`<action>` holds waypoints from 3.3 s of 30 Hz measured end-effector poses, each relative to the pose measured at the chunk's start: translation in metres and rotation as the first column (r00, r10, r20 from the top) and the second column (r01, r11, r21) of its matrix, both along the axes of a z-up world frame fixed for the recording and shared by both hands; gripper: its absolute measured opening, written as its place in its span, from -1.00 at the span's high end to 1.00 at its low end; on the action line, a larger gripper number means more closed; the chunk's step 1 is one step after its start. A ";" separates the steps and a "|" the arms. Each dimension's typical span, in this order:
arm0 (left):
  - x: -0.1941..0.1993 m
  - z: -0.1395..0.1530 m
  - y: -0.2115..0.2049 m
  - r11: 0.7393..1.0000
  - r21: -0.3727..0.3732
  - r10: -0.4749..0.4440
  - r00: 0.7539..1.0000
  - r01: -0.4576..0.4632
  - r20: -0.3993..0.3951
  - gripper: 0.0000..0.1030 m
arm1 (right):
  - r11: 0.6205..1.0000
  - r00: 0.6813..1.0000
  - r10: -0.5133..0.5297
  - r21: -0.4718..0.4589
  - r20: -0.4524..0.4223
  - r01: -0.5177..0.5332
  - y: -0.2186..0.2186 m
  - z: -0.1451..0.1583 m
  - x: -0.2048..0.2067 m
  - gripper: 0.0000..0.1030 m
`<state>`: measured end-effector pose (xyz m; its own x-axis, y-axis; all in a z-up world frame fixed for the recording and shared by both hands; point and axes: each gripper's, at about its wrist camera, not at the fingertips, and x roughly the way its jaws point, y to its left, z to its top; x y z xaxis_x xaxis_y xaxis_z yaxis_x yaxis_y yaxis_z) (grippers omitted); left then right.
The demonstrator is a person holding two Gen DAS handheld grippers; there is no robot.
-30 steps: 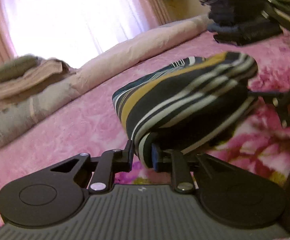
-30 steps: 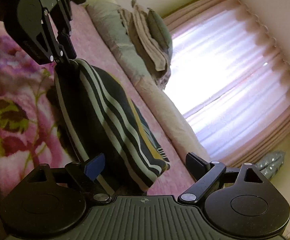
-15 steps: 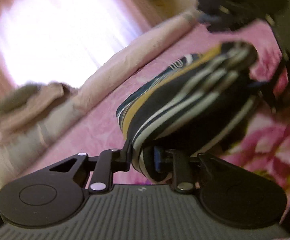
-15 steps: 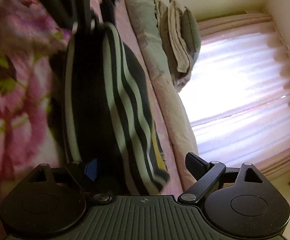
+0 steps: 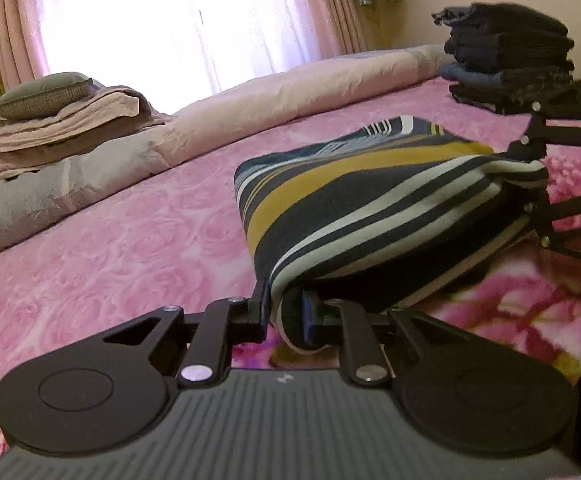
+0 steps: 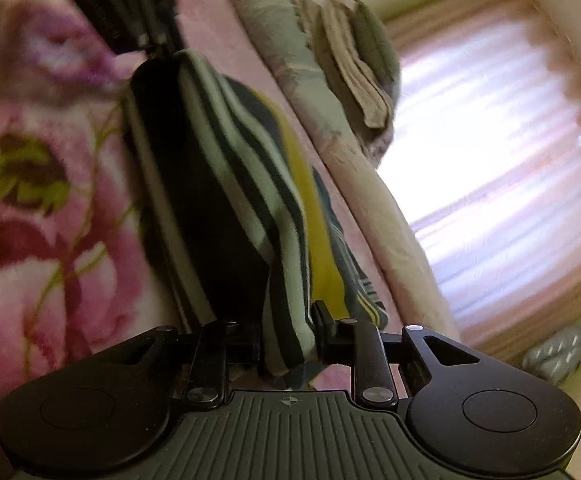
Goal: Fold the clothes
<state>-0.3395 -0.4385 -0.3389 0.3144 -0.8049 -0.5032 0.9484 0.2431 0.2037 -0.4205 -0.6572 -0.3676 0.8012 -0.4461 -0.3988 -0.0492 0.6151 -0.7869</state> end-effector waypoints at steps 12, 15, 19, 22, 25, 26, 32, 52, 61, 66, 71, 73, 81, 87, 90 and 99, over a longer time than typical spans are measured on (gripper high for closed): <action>0.042 0.007 0.007 0.997 -0.034 0.057 0.926 -0.075 -0.373 0.72 | 1.000 0.996 -0.024 -0.012 0.091 0.025 0.050 0.026 -0.045 -0.99; 0.052 0.008 0.009 0.996 -0.014 0.072 0.902 -0.087 -0.426 0.72 | 0.993 0.999 0.031 -0.114 0.038 -0.026 0.067 0.014 -0.038 -0.99; 0.032 0.014 0.016 1.000 0.025 0.019 0.973 -0.014 -0.230 0.72 | 0.973 0.997 0.072 -0.216 -0.035 -0.078 0.081 -0.005 -0.020 -0.98; 0.025 0.014 0.029 0.999 0.046 0.007 0.991 -0.001 -0.137 0.72 | 0.959 0.993 0.088 -0.263 -0.076 -0.105 0.082 -0.017 0.002 -0.98; 0.028 0.013 0.039 0.998 0.059 0.012 0.997 -0.008 -0.081 0.67 | 0.959 0.992 0.090 -0.262 -0.088 -0.110 0.079 -0.017 0.020 -0.98; 0.029 0.013 0.042 0.998 0.061 0.012 0.998 -0.008 -0.067 0.66 | 0.961 0.992 0.086 -0.256 -0.091 -0.107 0.076 -0.018 0.026 -0.98; 0.034 0.013 0.046 0.998 0.063 -0.001 1.000 0.002 -0.018 0.43 | 0.982 0.993 0.048 -0.178 -0.110 -0.067 0.061 -0.012 0.043 0.03; -0.046 0.005 -0.009 0.878 0.175 -0.476 0.780 0.445 0.405 -0.25 | 0.973 0.981 -0.144 -0.200 -0.127 0.117 -0.072 0.026 -0.113 -0.07; -0.054 -0.046 -0.054 0.754 0.441 -0.633 0.360 0.486 0.685 -0.31 | 0.505 0.814 -0.580 0.773 -0.027 0.385 -0.128 0.080 -0.167 -0.83; -0.033 -0.066 -0.086 0.722 0.522 -0.675 0.296 0.453 0.676 -0.12 | 0.022 0.756 -0.651 0.993 -0.071 0.113 -0.167 0.084 -0.155 -0.83; -0.018 -0.074 -0.107 0.717 0.508 -0.675 0.292 0.477 0.678 0.07 | -0.268 0.698 -0.687 0.963 -0.202 0.014 -0.193 0.078 -0.136 -0.83; -0.015 -0.077 -0.114 0.707 0.510 -0.685 0.296 0.489 0.666 0.26 | -0.331 0.666 -0.700 0.944 -0.260 0.021 -0.199 0.072 -0.131 -0.83; -0.018 -0.076 -0.115 0.721 0.478 -0.676 0.359 0.501 0.643 0.80 | -0.382 0.639 -0.729 0.921 -0.245 -0.083 -0.240 0.051 -0.106 0.21; -0.038 -0.042 -0.073 0.764 0.429 -0.639 0.473 0.481 0.607 0.81 | -0.291 0.710 -0.683 0.956 -0.172 -0.048 -0.258 0.085 -0.082 0.57; -0.063 -0.028 -0.029 0.784 0.422 -0.620 0.525 0.455 0.583 0.81 | -0.261 0.777 -0.610 0.965 -0.157 -0.011 -0.266 0.101 -0.053 0.56; -0.094 -0.024 0.031 0.841 0.385 -0.533 0.702 0.379 0.472 0.68 | -0.221 0.829 -0.509 0.966 -0.231 0.134 -0.251 0.093 -0.003 -0.15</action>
<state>-0.4336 -0.4076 -0.3625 0.2185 -0.7990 -0.5602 0.6358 -0.3190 0.7029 -0.4237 -0.9080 -0.2749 0.8212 0.0225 -0.5702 0.4687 0.5435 0.6964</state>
